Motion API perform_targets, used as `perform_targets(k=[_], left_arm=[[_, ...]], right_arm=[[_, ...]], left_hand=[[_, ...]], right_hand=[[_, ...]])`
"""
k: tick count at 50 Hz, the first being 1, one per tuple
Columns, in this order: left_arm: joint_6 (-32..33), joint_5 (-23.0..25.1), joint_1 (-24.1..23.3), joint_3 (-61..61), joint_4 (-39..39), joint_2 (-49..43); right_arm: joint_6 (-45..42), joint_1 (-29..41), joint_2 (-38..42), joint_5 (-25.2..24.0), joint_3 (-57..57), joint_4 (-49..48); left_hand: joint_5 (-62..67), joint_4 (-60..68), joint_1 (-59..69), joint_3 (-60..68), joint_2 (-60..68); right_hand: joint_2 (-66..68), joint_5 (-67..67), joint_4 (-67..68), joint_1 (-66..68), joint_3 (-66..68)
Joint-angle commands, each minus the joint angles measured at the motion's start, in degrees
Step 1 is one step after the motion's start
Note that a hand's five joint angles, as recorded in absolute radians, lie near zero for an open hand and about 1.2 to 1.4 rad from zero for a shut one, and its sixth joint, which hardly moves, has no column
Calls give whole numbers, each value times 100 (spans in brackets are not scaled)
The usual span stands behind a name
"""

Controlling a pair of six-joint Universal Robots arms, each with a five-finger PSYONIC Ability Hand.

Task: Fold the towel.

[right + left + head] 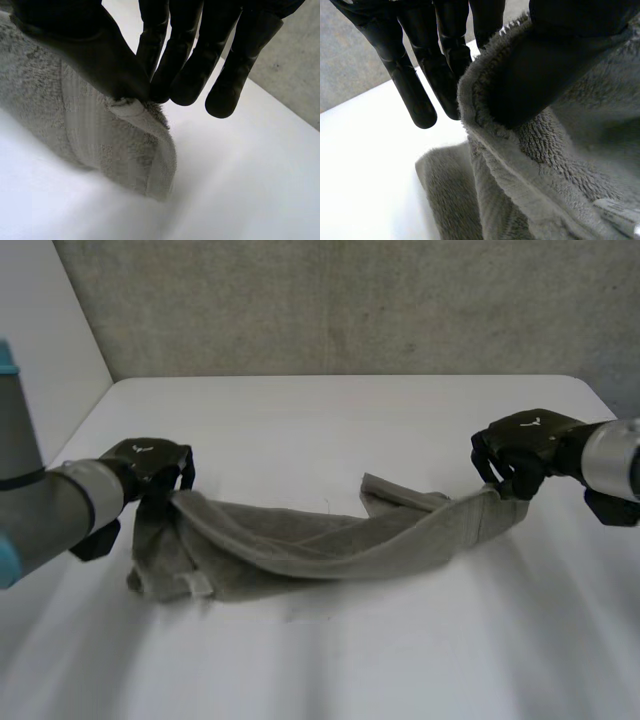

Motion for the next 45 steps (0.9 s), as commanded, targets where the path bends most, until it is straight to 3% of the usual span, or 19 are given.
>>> perform_targets(k=[1, 5, 10, 15, 20, 29, 34, 39, 45], left_arm=[[-62, 6, -82, 1916, 161, -934], [-71, 6, -152, 2905, 487, -1226], [-403, -38, -179, 4082, 1837, -1314], [-1027, -21, -179, 4048, 2411, -1095], [-1196, 23, -179, 3433, 2131, -909], [-1108, 23, -73, 1279, 1727, -654], [-513, 32, -56, -133, 1727, -628], [155, 6, -47, -750, 1762, -619], [421, -3, -56, -892, 1762, -584]], right_arm=[[737, 357, 963, 337, -1807, -641], [1197, 454, 1149, 470, -2708, -1241], [2003, 586, 1071, 1013, -3665, -2758], [2119, 604, 763, 1024, -3543, -2771], [2067, 613, 657, 786, -3042, -2181], [871, 525, 472, 470, -1187, -1716], [292, 507, 569, 452, 58, -1786], [-51, 507, 744, 461, 815, -1882], [-157, 507, 806, 461, 1326, -2190]], left_hand=[[1176, 1021, 1310, 1027, 1036], [1176, 1021, 1310, 1027, 1036], [1176, 1021, 1310, 1027, 1036], [1176, 1021, 1310, 1027, 1036], [1176, 1021, 1310, 1027, 1036], [1176, 1021, 1310, 1027, 1036], [1176, 1021, 1310, 1027, 1036], [1176, 1021, 1310, 1027, 1036], [1176, 1021, 1310, 1027, 1036]], right_hand=[[416, 306, 316, 467, 343], [416, 306, 316, 467, 343], [416, 306, 316, 467, 343], [416, 306, 316, 467, 343], [416, 306, 316, 467, 343], [416, 306, 316, 467, 343], [416, 306, 316, 467, 343], [416, 306, 316, 467, 343], [416, 306, 316, 467, 343]])
